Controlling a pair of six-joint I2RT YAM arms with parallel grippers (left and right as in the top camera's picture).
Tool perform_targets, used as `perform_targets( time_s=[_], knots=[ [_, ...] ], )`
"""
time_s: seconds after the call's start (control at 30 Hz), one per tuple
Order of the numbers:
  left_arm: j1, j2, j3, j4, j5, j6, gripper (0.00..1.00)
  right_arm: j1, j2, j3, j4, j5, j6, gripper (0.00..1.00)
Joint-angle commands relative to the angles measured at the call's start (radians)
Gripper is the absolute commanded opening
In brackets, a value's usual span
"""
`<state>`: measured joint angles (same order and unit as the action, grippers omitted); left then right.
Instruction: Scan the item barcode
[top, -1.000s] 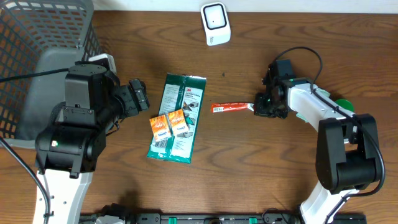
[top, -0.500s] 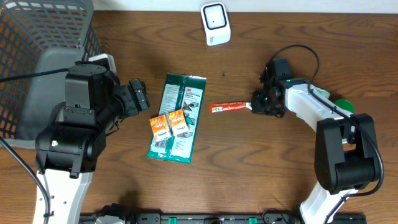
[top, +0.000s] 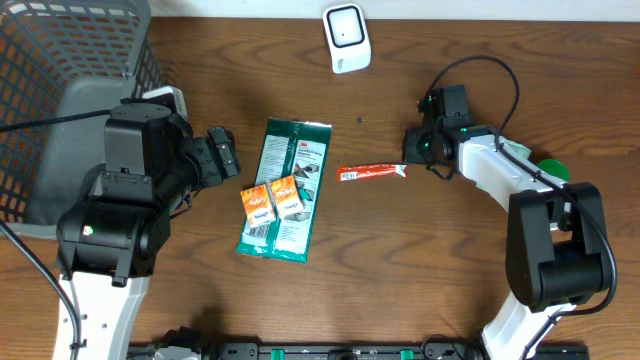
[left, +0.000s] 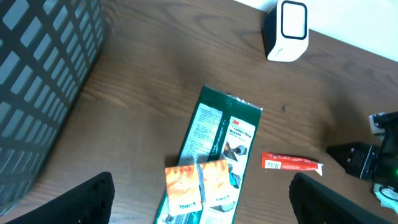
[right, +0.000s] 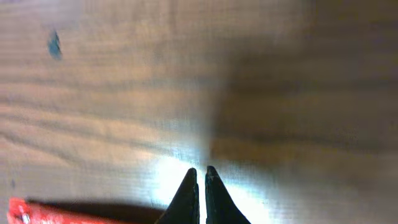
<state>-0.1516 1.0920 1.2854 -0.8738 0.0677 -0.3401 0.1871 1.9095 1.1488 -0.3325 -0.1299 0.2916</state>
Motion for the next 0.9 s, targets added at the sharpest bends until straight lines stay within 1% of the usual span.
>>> perform_targets(
  time_s=[0.0,0.43,0.67,0.87],
  knots=[
    [0.003,-0.002,0.013,0.000,-0.016,0.002,0.90,0.008,0.007,-0.005,0.031,0.028,-0.008,0.02],
    [0.003,-0.002,0.013,0.000,-0.016,0.002,0.90,0.041,0.011,-0.021,0.104,0.033,-0.008,0.01],
    [0.003,-0.002,0.013,0.000,-0.016,0.002,0.90,0.043,0.070,-0.021,0.138,0.043,-0.008,0.01],
    [0.003,-0.002,0.013,0.000,-0.016,0.002,0.90,0.043,0.082,-0.021,0.109,0.043,-0.008,0.01]
  ],
)
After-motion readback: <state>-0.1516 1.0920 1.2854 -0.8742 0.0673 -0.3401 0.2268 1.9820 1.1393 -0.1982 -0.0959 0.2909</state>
